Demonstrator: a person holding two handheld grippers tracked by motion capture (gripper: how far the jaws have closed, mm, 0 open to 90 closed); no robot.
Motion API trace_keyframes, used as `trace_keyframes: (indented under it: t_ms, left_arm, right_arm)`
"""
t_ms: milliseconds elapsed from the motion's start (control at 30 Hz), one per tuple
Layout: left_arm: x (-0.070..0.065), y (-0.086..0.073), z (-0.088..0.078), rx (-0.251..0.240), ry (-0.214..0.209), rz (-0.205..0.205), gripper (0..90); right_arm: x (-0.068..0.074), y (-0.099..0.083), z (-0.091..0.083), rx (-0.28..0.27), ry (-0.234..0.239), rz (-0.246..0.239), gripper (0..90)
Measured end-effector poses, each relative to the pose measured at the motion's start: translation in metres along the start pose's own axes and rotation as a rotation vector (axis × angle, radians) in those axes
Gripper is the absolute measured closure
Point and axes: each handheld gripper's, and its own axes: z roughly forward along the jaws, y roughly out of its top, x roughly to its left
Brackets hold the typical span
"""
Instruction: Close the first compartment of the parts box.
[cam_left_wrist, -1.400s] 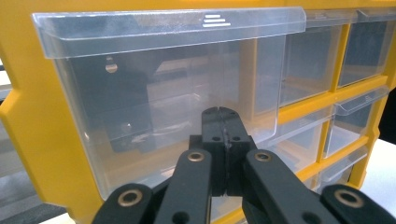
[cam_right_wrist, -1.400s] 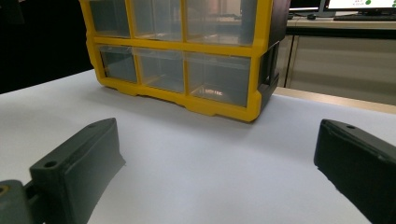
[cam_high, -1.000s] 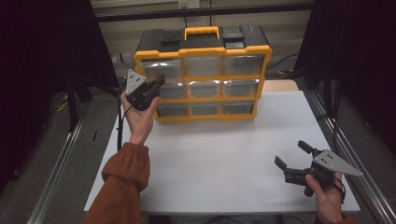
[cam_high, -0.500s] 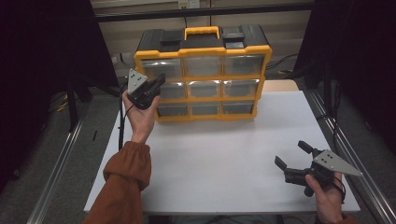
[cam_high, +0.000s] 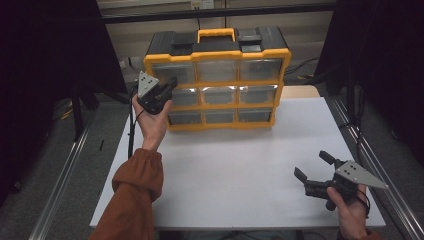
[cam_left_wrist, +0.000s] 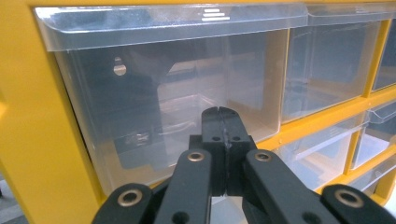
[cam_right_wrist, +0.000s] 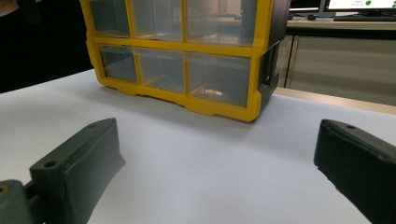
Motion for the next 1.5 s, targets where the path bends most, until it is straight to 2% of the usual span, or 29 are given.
trace_keyframes:
  t_ms: [467, 500, 733, 1033, 1100, 1233, 1400, 1500]
  left_arm:
    - [0.004, 0.001, 0.007, 0.010, 0.008, -0.005, 90.0]
    - [0.003, 0.001, 0.008, 0.002, 0.008, -0.016, 90.0]
    - [0.005, 0.001, 0.007, 0.012, 0.007, 0.000, 90.0]
    - [0.005, 0.001, 0.007, 0.004, 0.004, -0.028, 90.0]
    - [0.004, 0.002, 0.005, 0.014, 0.011, -0.023, 86.6]
    - [0.005, 0.004, 0.002, 0.009, -0.013, -0.011, 82.5]
    - [0.003, 0.005, -0.001, 0.011, -0.023, 0.002, 78.4]
    - [0.001, 0.004, -0.002, 0.017, -0.033, -0.005, 71.3]
  right_arm:
    - [-0.001, 0.000, 0.000, -0.001, 0.002, -0.003, 0.5]
    - [-0.001, 0.000, 0.000, -0.001, 0.002, -0.002, 0.5]
    - [0.000, 0.000, 0.001, -0.001, 0.004, 0.002, 0.5]
    - [0.000, 0.000, 0.000, -0.001, 0.004, 0.001, 0.5]
    - [0.000, 0.000, 0.000, -0.003, 0.002, 0.000, 0.5]
    - [0.000, 0.000, 0.001, -0.003, 0.002, 0.001, 0.5]
    - [0.000, 0.000, 0.001, -0.004, 0.003, 0.003, 0.5]
    - [0.000, 0.000, 0.000, -0.002, 0.001, 0.000, 0.5]
